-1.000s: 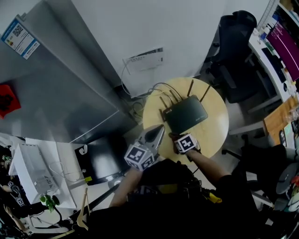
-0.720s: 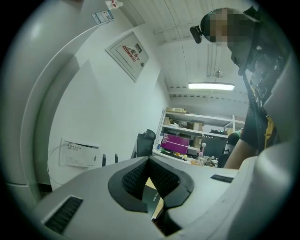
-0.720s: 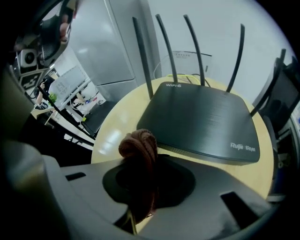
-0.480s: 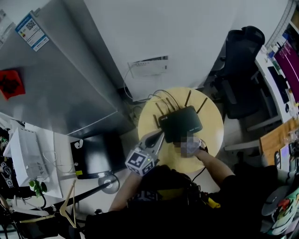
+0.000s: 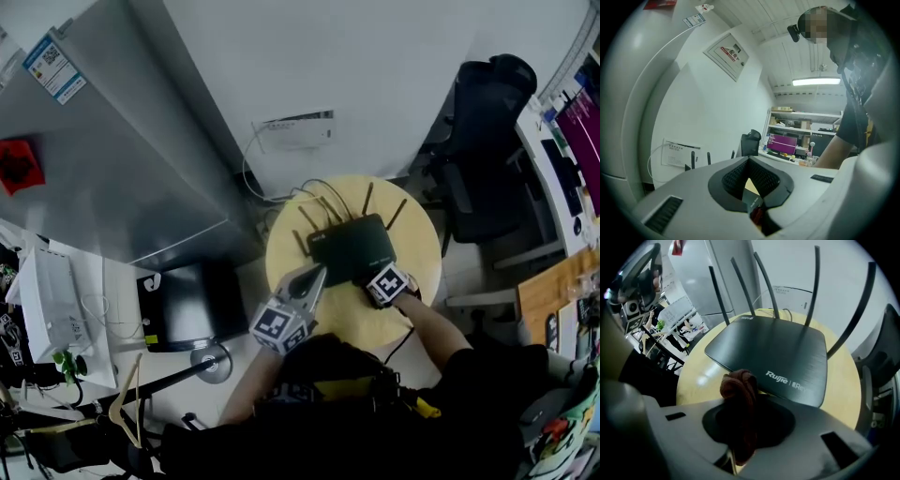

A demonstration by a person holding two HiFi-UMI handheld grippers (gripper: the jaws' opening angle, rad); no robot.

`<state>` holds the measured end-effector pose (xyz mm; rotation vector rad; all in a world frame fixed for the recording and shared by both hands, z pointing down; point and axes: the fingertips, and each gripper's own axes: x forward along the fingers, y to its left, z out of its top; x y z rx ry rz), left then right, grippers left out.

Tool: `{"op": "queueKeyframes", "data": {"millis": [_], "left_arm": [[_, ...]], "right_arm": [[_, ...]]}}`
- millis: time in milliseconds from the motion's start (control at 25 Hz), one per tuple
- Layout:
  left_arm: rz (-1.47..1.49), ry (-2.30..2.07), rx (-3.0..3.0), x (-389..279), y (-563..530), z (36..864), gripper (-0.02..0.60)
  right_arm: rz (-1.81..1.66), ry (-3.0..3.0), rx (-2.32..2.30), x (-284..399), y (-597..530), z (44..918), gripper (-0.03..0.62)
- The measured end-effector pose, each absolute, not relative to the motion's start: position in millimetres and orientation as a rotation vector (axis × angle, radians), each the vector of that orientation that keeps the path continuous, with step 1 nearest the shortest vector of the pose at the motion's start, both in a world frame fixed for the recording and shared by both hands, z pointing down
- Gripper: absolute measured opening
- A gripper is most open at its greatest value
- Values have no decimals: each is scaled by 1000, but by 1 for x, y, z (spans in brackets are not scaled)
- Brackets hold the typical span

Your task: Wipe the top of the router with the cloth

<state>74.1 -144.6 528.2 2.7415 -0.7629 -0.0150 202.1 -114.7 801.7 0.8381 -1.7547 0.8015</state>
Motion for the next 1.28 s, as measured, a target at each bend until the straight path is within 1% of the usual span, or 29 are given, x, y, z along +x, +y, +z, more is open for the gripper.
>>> {"op": "queueKeyframes", "data": {"millis": [160, 440, 560, 640, 760, 880, 1120, 1280], "left_arm": [[-24, -767, 2755, 86, -146, 528, -6], [-28, -758, 2781, 97, -145, 529, -6], [-28, -775, 2775, 98, -144, 529, -5], [-35, -785, 2761, 99, -142, 528, -6], [-46, -800, 2753, 99, -141, 526, -6], [-60, -819, 2756, 97, -140, 527, -5], [-71, -854, 2787, 96, -139, 521, -6], [-105, -872, 2866, 97, -147, 508, -6]], "right_arm": [[744, -1743, 864, 216, -122, 799, 58], [868, -1656, 857, 251, -106, 806, 59], [803, -1616, 870, 270, -110, 803, 59], [765, -1665, 891, 272, -121, 801, 59], [878, -1610, 861, 277, -105, 806, 59], [782, -1692, 911, 279, -128, 801, 60], [877, -1565, 907, 306, -106, 807, 58], [843, -1542, 938, 321, -110, 806, 59]]}}
